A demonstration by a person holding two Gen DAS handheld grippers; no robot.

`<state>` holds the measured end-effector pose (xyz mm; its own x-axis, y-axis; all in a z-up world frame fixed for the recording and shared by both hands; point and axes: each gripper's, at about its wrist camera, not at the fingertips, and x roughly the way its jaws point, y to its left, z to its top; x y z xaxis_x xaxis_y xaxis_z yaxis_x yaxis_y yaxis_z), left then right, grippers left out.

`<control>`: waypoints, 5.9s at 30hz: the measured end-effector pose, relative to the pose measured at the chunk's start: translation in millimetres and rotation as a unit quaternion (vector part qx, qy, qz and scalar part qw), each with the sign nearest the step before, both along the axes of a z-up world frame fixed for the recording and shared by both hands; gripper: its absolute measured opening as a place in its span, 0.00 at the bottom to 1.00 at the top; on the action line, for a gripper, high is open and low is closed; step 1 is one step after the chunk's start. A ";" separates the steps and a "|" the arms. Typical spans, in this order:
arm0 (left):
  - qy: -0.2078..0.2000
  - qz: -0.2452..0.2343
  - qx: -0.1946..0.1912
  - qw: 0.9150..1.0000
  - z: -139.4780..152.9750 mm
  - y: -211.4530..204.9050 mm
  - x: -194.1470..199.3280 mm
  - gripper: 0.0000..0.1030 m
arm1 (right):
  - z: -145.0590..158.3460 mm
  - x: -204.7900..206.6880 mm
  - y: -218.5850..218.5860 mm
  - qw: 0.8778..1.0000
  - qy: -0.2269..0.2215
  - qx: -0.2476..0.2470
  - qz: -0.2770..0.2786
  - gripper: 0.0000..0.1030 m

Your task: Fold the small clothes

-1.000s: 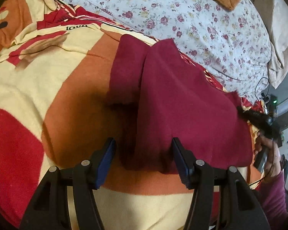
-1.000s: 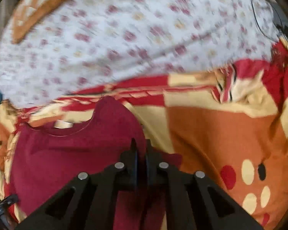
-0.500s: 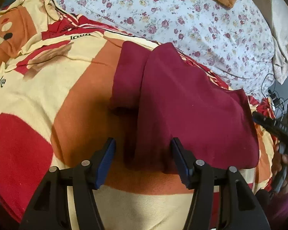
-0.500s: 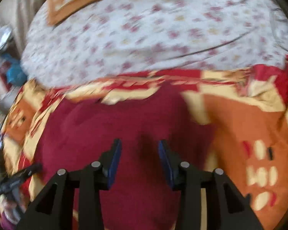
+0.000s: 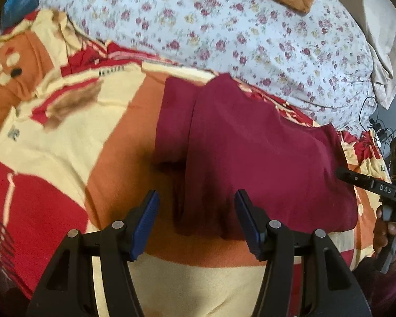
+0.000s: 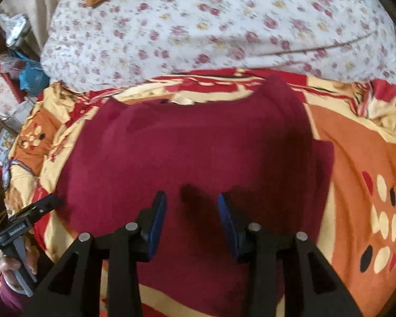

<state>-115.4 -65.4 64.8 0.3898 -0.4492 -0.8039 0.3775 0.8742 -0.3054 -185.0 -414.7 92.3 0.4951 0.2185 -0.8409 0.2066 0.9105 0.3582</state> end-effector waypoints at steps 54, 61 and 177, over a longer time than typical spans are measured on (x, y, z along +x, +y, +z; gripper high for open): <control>-0.026 0.010 -0.028 0.999 0.9 -39.9 78.1 0.33 | -18.2 26.4 53.2 0.998 -0.048 -0.010 0.035 0.52; -0.038 -0.011 -0.039 0.998 15.5 -52.6 92.0 0.27 | -19.1 17.7 40.6 0.999 -0.047 0.011 0.019 0.55; 0.067 -0.135 -0.131 0.980 59.0 -115.5 40.4 0.09 | -56.7 34.4 -16.6 0.977 -0.100 0.165 -0.087 0.52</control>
